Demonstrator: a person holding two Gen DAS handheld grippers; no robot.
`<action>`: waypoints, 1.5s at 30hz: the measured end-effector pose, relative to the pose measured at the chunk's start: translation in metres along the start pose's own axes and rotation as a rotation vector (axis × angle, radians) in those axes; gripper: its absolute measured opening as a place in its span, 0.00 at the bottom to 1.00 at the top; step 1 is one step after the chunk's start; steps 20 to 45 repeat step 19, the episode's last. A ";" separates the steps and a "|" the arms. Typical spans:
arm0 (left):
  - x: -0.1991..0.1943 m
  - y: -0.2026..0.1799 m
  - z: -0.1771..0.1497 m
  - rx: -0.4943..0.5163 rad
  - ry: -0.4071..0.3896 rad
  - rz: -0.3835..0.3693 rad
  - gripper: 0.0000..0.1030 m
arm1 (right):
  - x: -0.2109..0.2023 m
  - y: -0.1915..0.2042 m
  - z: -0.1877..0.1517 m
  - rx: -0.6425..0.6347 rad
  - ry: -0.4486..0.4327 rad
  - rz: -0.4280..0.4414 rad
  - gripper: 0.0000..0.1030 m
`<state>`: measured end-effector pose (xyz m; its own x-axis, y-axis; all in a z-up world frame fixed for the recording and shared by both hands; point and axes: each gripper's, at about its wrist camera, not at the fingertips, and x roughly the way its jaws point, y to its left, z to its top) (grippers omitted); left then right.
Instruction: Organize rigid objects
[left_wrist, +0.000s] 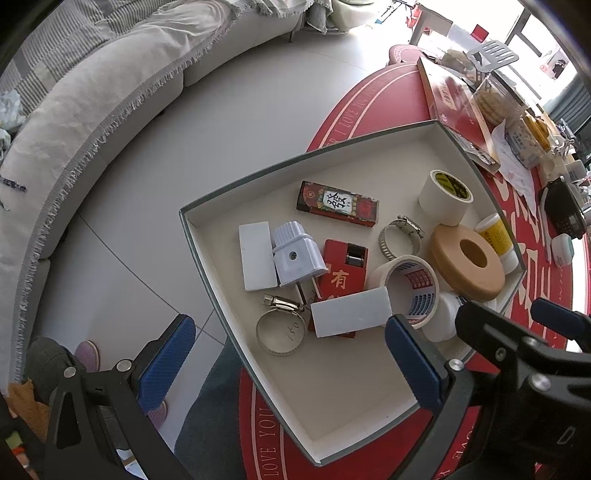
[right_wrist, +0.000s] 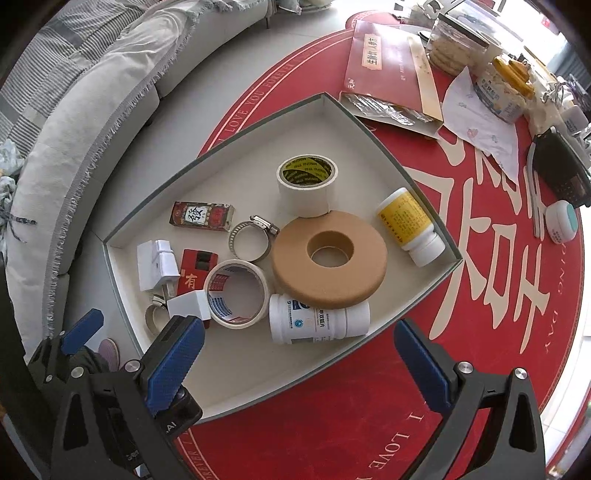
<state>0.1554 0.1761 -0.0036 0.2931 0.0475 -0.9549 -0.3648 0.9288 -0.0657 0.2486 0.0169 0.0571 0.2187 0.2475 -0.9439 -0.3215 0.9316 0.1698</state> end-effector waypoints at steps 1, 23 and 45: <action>0.000 0.000 0.000 -0.001 0.001 -0.001 0.99 | 0.000 0.000 0.000 0.000 0.000 -0.001 1.00; -0.001 -0.001 0.001 0.025 -0.017 0.007 0.99 | 0.000 0.004 0.002 -0.011 0.001 -0.020 1.00; -0.001 -0.001 0.001 0.025 -0.017 0.007 0.99 | 0.000 0.004 0.002 -0.011 0.001 -0.020 1.00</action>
